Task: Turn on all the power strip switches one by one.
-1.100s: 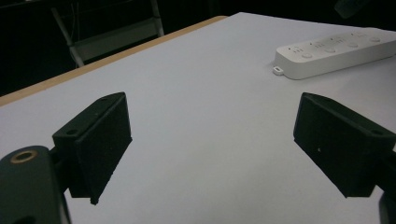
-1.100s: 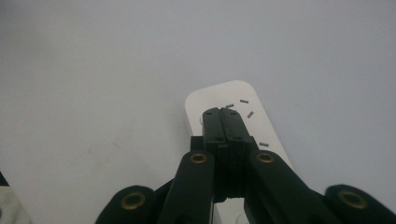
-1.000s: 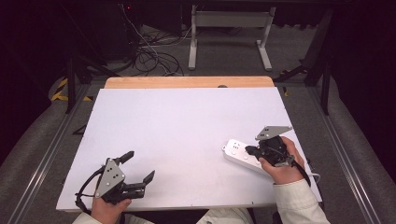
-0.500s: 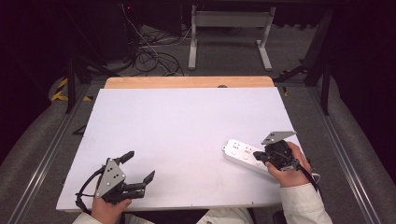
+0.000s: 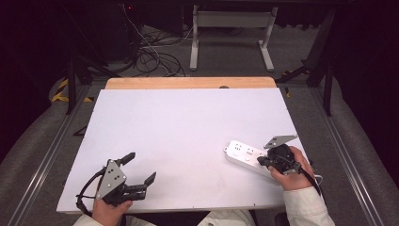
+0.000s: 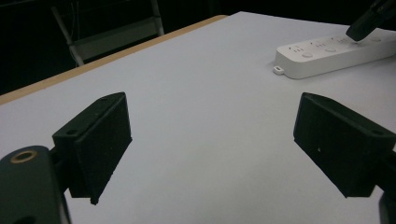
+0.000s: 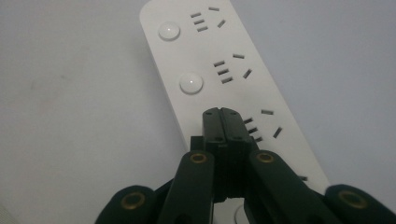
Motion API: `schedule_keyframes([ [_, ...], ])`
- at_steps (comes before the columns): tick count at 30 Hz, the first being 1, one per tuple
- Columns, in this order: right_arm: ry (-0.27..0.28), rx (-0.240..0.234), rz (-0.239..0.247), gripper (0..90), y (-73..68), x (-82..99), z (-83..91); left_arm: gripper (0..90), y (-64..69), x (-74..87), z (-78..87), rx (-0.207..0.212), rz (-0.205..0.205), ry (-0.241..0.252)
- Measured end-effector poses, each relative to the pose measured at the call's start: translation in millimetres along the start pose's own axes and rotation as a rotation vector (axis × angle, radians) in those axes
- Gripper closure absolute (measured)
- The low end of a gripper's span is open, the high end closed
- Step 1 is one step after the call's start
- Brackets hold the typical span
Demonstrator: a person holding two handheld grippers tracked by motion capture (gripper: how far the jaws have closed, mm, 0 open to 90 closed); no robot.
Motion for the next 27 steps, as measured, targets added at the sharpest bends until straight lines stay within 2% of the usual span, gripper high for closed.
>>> schedule_keyframes([
  [12,-0.007,-0.001,0.003,90.0,-0.8,1.4,-3.4,11.6,0.0,0.1,0.2,0.002,-0.002,-0.001],
  [27,-0.026,-0.004,-0.021,90.0,-0.2,1.9,-7.3,11.6,-0.1,-0.2,0.9,-0.002,-0.009,0.001],
])
Point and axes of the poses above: each handheld gripper's, and its own axes: z roughly backward along the jaws, x roughly out of its underside, y roughly to its right, the point moved 7 cm from there along -z, roughly forward along the jaws, and after that the axes turned 9 degrees about -z, right-handed, at the moved point
